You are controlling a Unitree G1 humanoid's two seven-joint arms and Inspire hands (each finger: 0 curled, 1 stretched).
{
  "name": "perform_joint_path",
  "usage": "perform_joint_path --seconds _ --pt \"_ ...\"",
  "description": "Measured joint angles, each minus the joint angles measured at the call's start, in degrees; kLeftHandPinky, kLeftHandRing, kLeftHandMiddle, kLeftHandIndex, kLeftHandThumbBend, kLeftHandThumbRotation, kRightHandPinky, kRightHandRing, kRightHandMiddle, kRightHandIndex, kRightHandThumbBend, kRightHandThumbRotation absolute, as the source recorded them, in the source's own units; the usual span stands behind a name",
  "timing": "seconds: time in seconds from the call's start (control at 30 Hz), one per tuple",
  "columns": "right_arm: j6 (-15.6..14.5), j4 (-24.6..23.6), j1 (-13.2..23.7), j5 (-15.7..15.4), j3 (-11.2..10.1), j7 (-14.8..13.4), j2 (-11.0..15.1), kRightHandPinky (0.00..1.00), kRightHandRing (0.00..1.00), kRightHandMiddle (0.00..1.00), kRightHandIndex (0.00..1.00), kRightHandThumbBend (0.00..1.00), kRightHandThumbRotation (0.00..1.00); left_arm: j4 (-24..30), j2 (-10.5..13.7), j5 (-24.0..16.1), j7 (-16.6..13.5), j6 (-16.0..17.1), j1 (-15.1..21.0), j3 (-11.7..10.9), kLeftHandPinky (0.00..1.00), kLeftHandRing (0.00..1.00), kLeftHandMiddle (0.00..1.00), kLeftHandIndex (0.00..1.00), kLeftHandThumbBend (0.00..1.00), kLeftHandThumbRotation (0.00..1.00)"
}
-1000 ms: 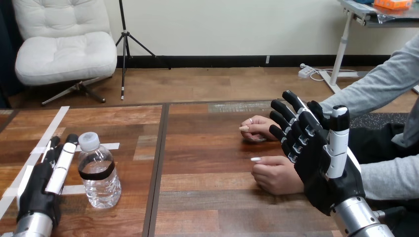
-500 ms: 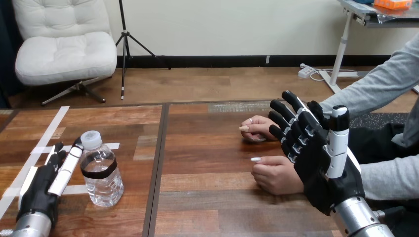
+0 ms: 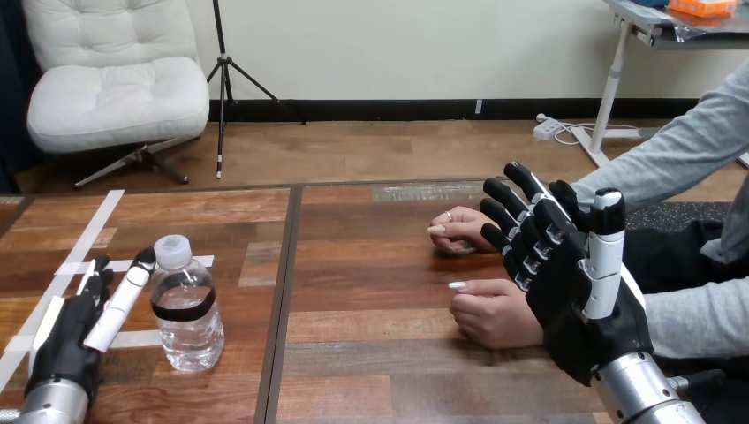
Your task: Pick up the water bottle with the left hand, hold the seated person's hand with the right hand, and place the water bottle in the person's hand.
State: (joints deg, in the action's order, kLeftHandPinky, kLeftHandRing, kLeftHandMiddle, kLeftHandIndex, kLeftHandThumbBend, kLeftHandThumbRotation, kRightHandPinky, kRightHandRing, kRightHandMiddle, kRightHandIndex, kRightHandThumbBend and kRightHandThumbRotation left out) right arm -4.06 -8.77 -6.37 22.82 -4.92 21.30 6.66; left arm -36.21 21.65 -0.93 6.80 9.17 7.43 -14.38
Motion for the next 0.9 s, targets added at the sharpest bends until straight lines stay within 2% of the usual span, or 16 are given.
perform_joint_path --seconds 0.33,0.9 --pt "0.0 0.0 0.0 0.02 -0.05 -0.01 0.0 1.0 0.97 0.94 0.97 1.0 1.0 -0.78 0.01 0.34 -0.12 2.79 0.02 0.14 1.0 1.0 1.0 1.0 1.0 0.99" --pt "0.0 0.0 0.0 0.03 -0.18 -0.02 0.0 1.0 0.96 0.94 0.97 1.0 1.0 -4.42 -1.04 4.7 0.03 8.95 0.22 -0.28 1.0 1.0 1.0 1.0 0.98 1.0"
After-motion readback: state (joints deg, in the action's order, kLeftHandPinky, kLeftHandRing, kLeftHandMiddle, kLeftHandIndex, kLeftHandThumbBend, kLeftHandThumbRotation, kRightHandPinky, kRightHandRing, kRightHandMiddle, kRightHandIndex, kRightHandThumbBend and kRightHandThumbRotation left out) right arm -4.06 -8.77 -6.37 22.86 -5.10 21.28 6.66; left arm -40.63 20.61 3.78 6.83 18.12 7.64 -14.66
